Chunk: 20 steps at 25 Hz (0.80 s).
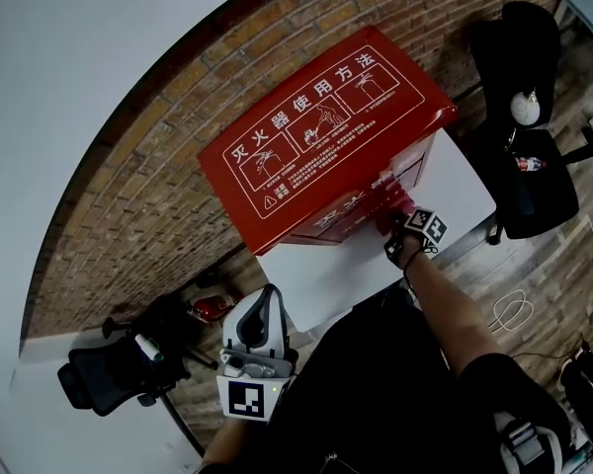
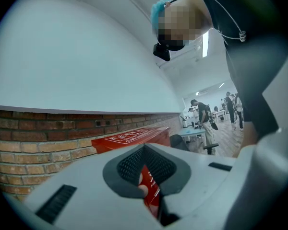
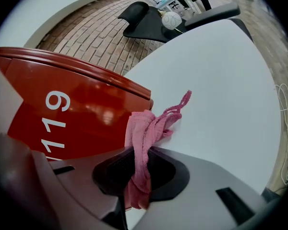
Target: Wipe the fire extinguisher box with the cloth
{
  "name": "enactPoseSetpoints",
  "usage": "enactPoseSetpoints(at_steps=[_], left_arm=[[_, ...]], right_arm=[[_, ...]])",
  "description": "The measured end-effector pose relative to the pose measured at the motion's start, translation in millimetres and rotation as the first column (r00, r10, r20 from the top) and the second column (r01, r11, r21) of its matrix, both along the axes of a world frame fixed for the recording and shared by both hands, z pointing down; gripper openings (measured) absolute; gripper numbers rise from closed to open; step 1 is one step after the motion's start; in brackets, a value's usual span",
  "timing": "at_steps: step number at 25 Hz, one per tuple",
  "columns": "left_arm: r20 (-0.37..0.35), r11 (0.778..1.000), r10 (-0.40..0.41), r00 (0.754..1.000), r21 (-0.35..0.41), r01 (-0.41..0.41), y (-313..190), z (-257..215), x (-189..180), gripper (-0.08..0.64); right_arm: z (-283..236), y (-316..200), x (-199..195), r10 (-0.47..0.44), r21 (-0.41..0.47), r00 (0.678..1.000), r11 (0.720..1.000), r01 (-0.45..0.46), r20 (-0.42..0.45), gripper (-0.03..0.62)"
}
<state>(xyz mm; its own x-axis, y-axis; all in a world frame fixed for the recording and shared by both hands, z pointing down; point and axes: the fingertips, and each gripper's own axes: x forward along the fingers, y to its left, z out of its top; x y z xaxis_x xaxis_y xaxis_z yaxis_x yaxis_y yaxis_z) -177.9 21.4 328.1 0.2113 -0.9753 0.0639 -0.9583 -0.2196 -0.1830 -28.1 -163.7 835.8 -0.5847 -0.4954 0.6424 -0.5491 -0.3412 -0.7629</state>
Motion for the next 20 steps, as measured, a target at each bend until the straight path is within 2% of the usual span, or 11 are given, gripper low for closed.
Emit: enactPoseSetpoints(at_steps=[10,20], left_arm=[[-0.005,0.999,0.038,0.999,0.010,-0.038,0,-2,7,0.034],[-0.006,0.998,0.059,0.998,0.014,-0.059,2,-3,10,0.034]], right_arm=[[-24,-4,-1,0.017,0.073,0.997,0.997,-0.022,0.070,0.075],[-39,-4,-1,0.032,0.100,0.989,0.994,-0.047,0.144,0.075]])
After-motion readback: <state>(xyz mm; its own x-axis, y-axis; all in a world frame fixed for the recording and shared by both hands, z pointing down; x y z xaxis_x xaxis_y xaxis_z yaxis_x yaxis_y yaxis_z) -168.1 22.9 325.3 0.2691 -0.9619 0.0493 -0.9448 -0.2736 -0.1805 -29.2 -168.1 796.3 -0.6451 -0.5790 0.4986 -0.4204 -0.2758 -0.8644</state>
